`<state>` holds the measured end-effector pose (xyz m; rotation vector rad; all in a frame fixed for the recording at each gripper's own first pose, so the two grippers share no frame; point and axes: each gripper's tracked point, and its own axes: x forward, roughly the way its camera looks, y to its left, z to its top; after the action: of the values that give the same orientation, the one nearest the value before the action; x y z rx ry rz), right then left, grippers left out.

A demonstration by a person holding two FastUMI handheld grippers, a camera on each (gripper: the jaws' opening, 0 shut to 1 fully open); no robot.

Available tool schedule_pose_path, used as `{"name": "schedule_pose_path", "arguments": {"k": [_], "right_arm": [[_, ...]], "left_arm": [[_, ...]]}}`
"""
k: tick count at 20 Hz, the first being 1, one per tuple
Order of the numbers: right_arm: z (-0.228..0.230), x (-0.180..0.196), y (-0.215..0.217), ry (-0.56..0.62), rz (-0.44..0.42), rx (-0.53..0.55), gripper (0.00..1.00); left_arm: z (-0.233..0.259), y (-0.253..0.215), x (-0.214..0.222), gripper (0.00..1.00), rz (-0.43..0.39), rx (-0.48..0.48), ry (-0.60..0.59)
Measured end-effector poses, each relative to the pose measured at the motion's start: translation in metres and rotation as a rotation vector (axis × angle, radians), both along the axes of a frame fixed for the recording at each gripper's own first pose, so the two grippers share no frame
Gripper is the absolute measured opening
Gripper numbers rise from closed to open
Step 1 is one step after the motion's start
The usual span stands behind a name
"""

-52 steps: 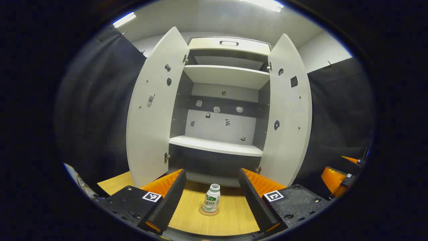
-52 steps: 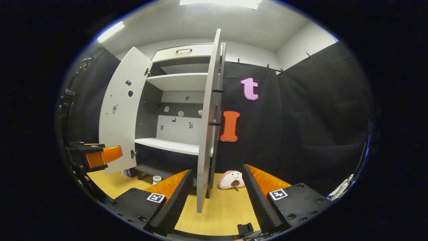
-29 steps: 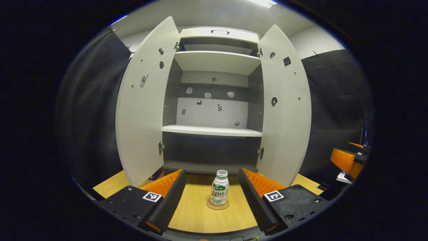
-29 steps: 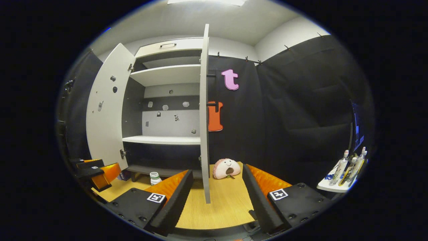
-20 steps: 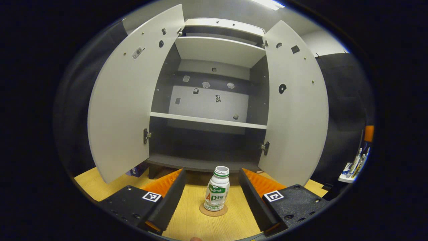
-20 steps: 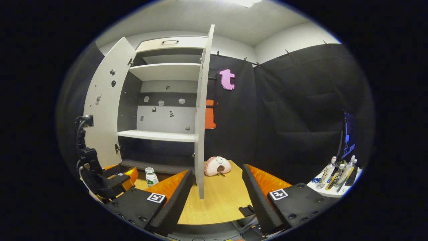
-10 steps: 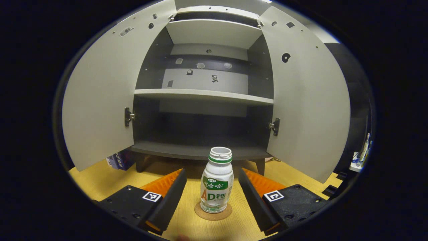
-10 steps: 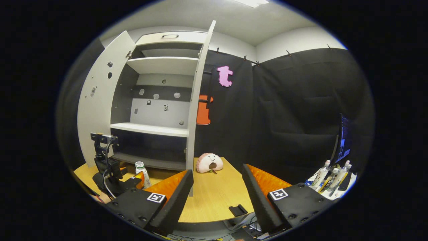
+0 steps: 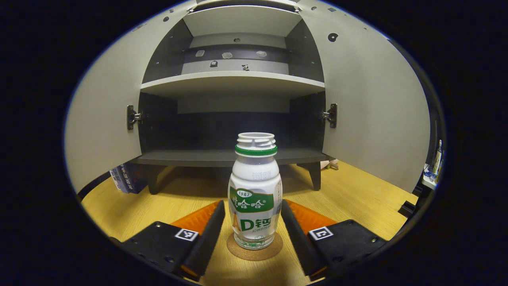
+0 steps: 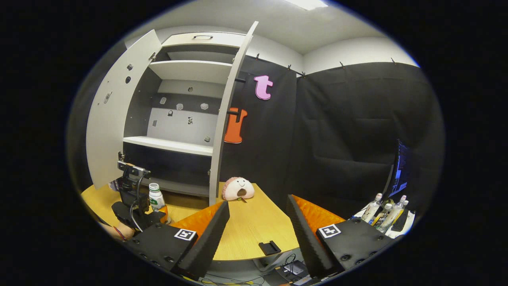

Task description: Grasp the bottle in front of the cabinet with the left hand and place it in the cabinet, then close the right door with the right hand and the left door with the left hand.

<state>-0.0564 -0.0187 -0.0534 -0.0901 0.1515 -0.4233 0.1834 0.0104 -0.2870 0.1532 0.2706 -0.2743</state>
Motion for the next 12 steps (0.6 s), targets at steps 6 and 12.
{"name": "schedule_pose_path", "arguments": {"k": [6,12], "right_arm": [[0.008,0.011,-0.009,-0.027,-0.007,-0.003,0.96],[0.014,0.028,-0.010,-0.055,0.019,0.006,0.96]], "left_arm": [[0.059,-0.001,0.002,0.77,-0.036,0.009,-0.033],[0.154,-0.001,0.013,0.77,-0.074,0.013,-0.088]]}}
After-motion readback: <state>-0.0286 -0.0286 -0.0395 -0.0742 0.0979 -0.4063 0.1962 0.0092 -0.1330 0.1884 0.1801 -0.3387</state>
